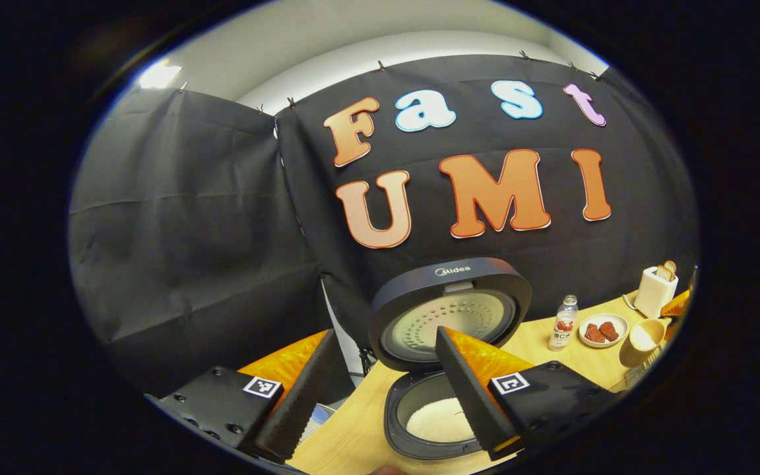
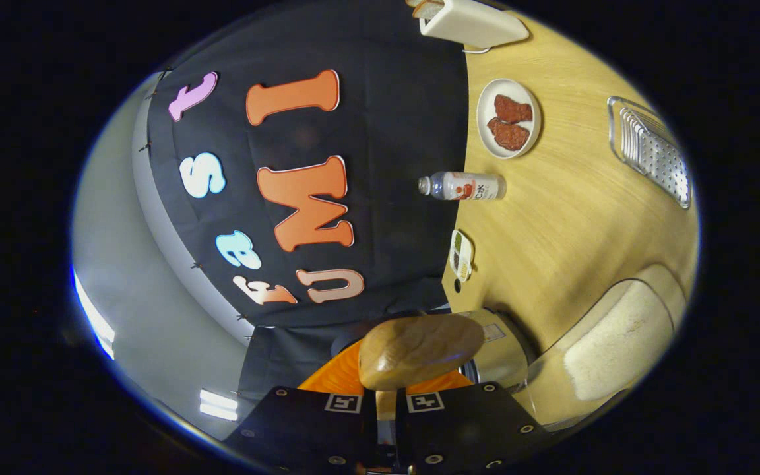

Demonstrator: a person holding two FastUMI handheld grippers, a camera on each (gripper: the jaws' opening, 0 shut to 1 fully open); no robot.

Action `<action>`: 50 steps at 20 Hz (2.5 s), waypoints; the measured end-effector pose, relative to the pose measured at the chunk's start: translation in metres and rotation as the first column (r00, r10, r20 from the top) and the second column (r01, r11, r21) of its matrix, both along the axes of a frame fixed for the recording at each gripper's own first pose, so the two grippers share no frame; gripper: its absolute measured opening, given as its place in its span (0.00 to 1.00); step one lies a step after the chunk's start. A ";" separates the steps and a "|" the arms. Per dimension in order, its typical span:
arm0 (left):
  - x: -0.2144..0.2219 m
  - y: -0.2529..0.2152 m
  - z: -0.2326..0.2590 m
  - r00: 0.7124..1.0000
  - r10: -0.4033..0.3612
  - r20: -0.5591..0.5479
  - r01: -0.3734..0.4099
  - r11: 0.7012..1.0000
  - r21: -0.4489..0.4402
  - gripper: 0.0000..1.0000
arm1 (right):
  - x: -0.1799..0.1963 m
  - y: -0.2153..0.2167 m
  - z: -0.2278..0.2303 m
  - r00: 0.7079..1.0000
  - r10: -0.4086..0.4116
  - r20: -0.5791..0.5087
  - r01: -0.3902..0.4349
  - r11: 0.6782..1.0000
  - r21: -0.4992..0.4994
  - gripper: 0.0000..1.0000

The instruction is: Close the left gripper, press the button to open the rice cooker; take a wooden spoon from the chopstick holder with the right hand, scoop a spoonful of rice and pour it into the rice cooker, then put the wooden spoon back into the chopstick holder.

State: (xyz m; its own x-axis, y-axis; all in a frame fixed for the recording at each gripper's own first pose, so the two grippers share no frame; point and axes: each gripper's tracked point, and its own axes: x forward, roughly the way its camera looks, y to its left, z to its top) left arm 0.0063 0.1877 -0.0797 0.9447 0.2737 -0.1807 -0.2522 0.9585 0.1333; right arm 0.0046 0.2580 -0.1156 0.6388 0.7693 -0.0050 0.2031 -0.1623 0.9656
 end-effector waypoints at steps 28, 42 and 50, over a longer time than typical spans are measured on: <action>-0.039 0.100 -0.040 0.992 0.109 -0.057 -0.110 0.994 -0.008 1.00 | 0.019 0.198 0.022 0.929 0.242 0.281 -0.017 0.785 -0.619 0.10; -0.049 0.115 -0.050 0.988 0.123 -0.091 -0.126 0.992 -0.022 1.00 | 0.019 0.210 0.052 0.809 0.333 0.484 0.196 0.623 -0.757 0.10; -0.052 0.115 -0.050 0.987 0.124 -0.098 -0.126 0.992 -0.016 1.00 | 0.008 0.219 0.063 0.729 0.398 0.556 0.278 0.570 -0.773 0.10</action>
State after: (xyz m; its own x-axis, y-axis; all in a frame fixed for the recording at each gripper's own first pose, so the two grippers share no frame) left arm -0.0462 0.3027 -0.1297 0.8811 0.3836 -0.2767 -0.3572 0.9231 0.1424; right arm 0.0131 0.4767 -0.0528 0.6831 0.6895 -0.2406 -0.5007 0.6820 0.5331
